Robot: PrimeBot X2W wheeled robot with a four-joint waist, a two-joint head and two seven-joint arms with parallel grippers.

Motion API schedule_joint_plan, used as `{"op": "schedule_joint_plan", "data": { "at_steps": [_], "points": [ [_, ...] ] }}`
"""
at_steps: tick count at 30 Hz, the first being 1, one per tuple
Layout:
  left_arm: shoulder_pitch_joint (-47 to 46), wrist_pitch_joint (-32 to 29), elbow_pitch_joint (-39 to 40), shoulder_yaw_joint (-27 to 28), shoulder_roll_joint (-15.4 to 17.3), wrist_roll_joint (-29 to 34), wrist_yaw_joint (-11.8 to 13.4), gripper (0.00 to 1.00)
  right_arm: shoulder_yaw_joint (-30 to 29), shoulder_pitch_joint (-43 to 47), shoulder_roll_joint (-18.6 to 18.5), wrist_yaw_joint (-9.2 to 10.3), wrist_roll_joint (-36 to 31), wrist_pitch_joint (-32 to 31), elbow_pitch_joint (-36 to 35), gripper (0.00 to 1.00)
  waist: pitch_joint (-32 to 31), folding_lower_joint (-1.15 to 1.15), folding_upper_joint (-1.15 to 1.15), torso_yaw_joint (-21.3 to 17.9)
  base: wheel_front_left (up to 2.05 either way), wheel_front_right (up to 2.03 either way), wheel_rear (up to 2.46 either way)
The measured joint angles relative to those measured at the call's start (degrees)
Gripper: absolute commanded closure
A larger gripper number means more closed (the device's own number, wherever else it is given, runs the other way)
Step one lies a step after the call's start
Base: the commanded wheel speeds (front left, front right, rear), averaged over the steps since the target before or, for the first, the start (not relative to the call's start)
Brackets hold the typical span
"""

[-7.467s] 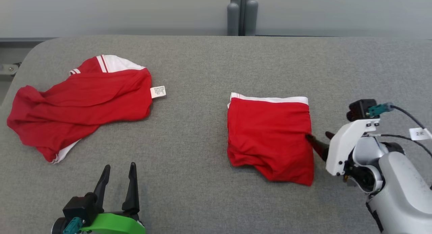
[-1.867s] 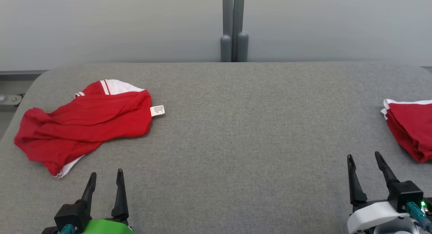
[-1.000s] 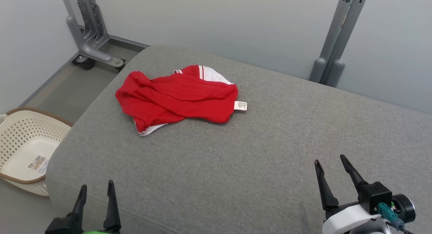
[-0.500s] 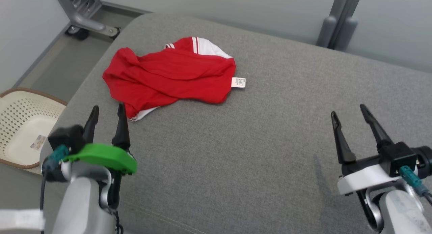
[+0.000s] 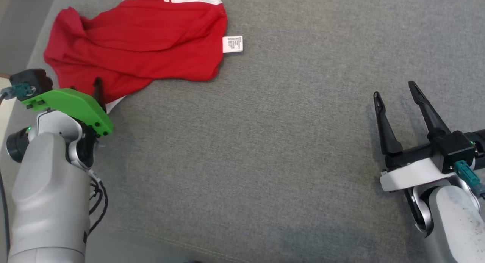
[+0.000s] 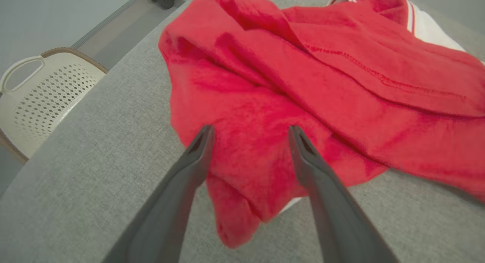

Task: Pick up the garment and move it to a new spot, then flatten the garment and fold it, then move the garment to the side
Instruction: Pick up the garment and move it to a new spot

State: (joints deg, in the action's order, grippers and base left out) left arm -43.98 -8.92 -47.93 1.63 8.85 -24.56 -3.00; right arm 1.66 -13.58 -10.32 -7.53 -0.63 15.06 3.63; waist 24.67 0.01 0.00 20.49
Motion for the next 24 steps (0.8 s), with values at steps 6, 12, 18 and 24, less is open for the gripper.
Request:
{"op": "schedule_joint_plan", "data": {
  "at_steps": [6,12,18,24],
  "points": [
    [-3.75,-1.13,-8.1,-0.51,0.89,0.21,0.29,0.23,0.19,-0.83,-0.23,0.0,0.37,0.0,0.32,0.0,3.14,0.0,0.0,-3.31,0.0,0.0,0.0],
    [-6.08,-0.82,-12.9,-0.82,1.85,-0.03,-0.25,1.0,0.14,-1.31,-0.32,0.0,0.49,0.0,0.49,0.0,4.19,0.0,0.01,-5.34,0.0,0.0,0.0],
    [-6.65,1.54,-15.33,-0.82,2.42,-1.03,-2.01,1.0,0.13,-1.4,0.24,0.0,0.53,0.0,0.82,0.0,3.52,0.0,0.01,-5.66,0.0,0.0,0.0],
    [-6.8,5.55,-12.73,-3.64,2.43,-0.23,-3.64,1.0,-0.33,-0.96,1.54,0.0,0.65,0.0,1.66,0.0,1.56,0.0,0.0,-5.8,0.0,0.0,0.0]
  ]
}}
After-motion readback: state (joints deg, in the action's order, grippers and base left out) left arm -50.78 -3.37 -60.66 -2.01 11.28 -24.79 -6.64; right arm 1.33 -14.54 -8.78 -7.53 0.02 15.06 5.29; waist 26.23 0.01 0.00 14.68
